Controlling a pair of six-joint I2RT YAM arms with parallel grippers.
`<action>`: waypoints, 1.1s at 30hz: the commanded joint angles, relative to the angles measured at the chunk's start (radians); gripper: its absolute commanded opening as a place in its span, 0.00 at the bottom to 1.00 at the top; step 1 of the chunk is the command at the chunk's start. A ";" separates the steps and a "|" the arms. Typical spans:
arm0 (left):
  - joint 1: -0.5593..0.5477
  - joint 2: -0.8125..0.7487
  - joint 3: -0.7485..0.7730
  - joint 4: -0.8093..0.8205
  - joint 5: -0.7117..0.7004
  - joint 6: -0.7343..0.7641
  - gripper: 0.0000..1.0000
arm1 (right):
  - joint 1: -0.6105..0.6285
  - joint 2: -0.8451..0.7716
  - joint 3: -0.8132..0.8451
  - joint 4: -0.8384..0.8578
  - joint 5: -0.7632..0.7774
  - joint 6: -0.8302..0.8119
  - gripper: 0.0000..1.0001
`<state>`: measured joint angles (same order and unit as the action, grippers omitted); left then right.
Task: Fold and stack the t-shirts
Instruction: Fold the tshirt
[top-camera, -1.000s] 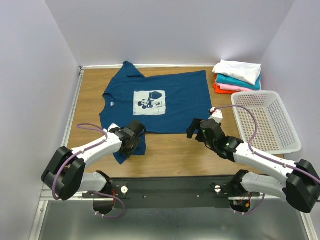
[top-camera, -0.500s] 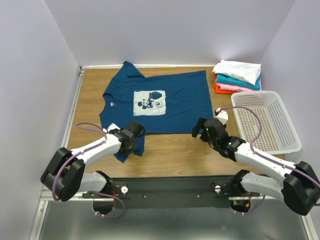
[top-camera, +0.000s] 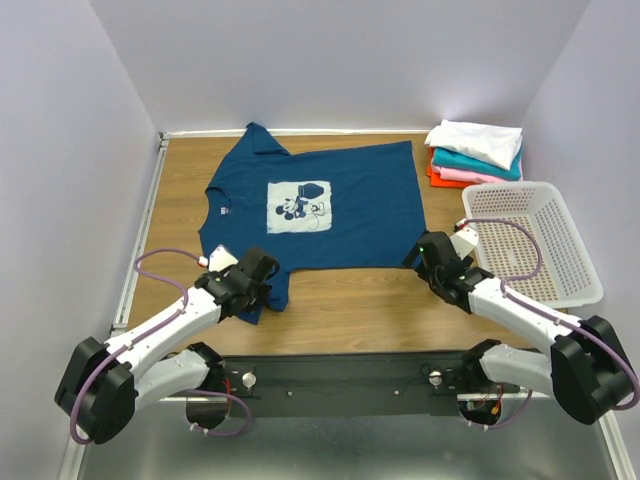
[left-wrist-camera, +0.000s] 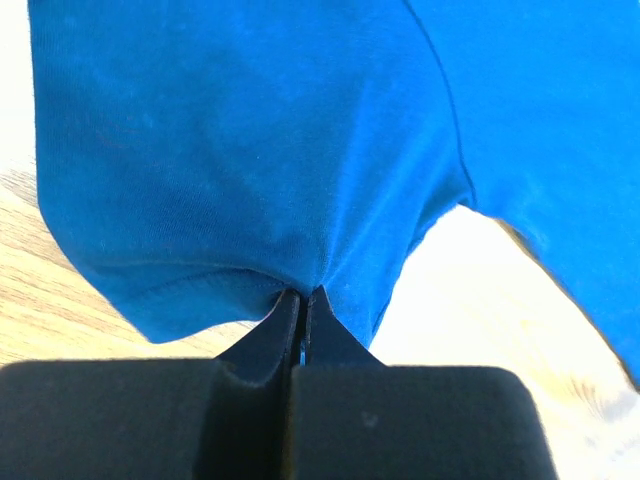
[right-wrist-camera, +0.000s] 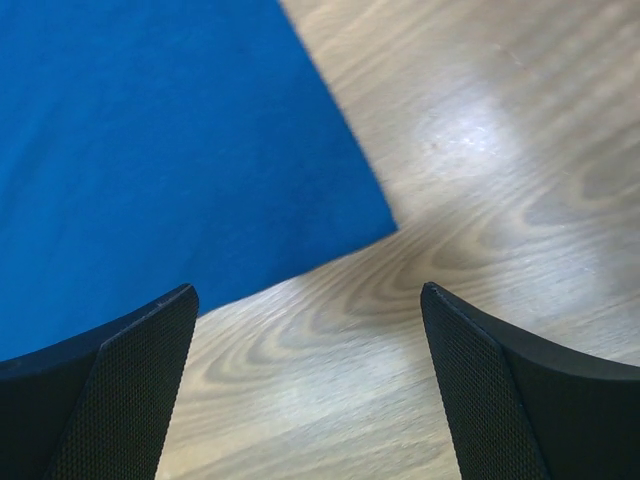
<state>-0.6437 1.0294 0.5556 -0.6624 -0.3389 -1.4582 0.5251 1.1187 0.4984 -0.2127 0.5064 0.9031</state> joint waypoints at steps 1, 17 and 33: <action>-0.008 -0.043 -0.022 -0.006 0.021 0.022 0.00 | -0.017 0.047 0.011 -0.030 0.101 0.077 0.97; -0.020 -0.055 -0.013 -0.017 0.000 0.035 0.00 | -0.027 0.200 0.062 -0.008 0.133 0.141 0.68; -0.022 -0.064 -0.008 -0.028 -0.068 0.018 0.00 | -0.031 0.313 0.086 -0.004 0.138 0.112 0.17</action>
<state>-0.6590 0.9886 0.5415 -0.6678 -0.3389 -1.4364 0.5018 1.4067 0.5816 -0.2092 0.6125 1.0100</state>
